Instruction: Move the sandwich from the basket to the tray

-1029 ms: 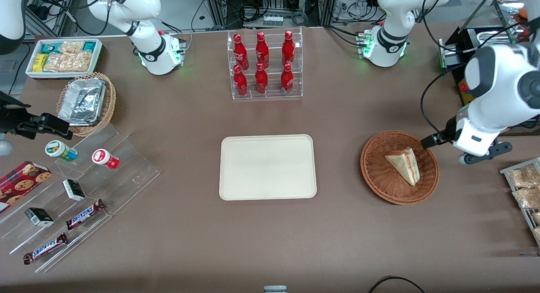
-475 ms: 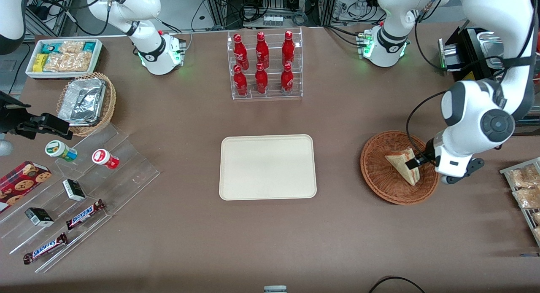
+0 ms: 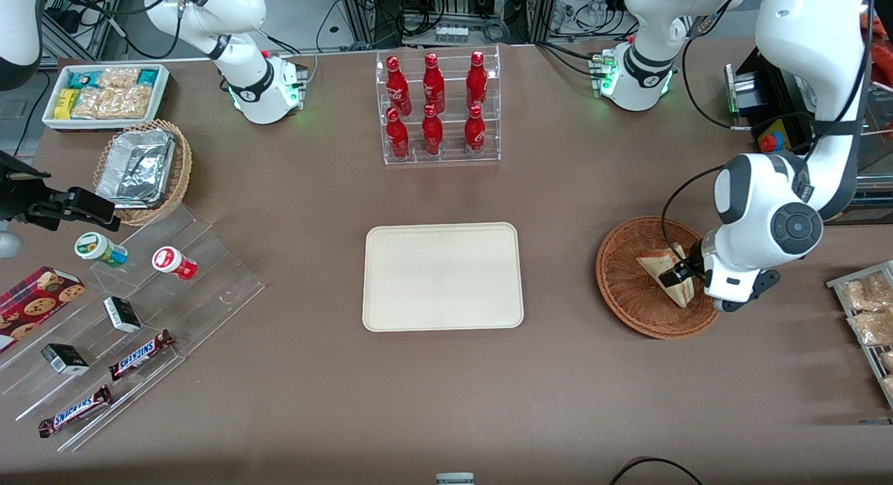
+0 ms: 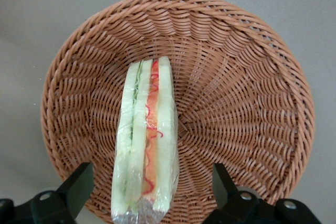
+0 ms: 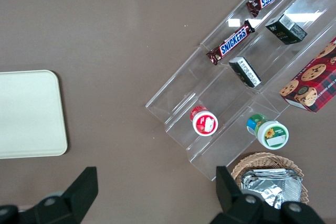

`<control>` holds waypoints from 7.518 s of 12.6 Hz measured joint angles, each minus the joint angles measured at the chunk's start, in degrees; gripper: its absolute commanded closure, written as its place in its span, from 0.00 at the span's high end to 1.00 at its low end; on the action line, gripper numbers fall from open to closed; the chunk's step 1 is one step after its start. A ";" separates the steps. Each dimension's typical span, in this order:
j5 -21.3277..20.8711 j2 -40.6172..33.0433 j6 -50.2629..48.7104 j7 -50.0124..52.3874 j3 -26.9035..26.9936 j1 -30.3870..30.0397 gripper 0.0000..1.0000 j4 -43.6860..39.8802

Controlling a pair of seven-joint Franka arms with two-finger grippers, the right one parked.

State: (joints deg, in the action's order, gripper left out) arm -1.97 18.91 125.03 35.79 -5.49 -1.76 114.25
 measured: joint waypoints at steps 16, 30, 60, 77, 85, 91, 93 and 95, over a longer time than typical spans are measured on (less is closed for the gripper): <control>-1.35 -0.67 8.18 1.11 0.07 0.01 0.00 7.07; -4.97 -4.54 -8.07 1.09 -1.85 17.38 0.00 -6.21; -2.63 26.48 -7.99 1.82 -5.13 33.79 0.18 -35.24; -3.09 25.22 -9.41 1.90 -4.25 33.11 1.00 -38.83; -3.09 16.90 -15.19 0.00 -4.01 22.11 1.00 -39.21; -1.44 11.61 -24.76 -10.39 -3.95 11.95 1.00 -39.31; -1.41 10.05 -27.61 -11.11 -3.98 9.80 1.00 -39.32; -1.25 7.75 -32.22 -14.06 -3.97 7.32 1.00 -39.33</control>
State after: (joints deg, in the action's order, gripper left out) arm -3.22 26.66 92.81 21.72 -9.47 5.55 74.92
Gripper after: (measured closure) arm 0.000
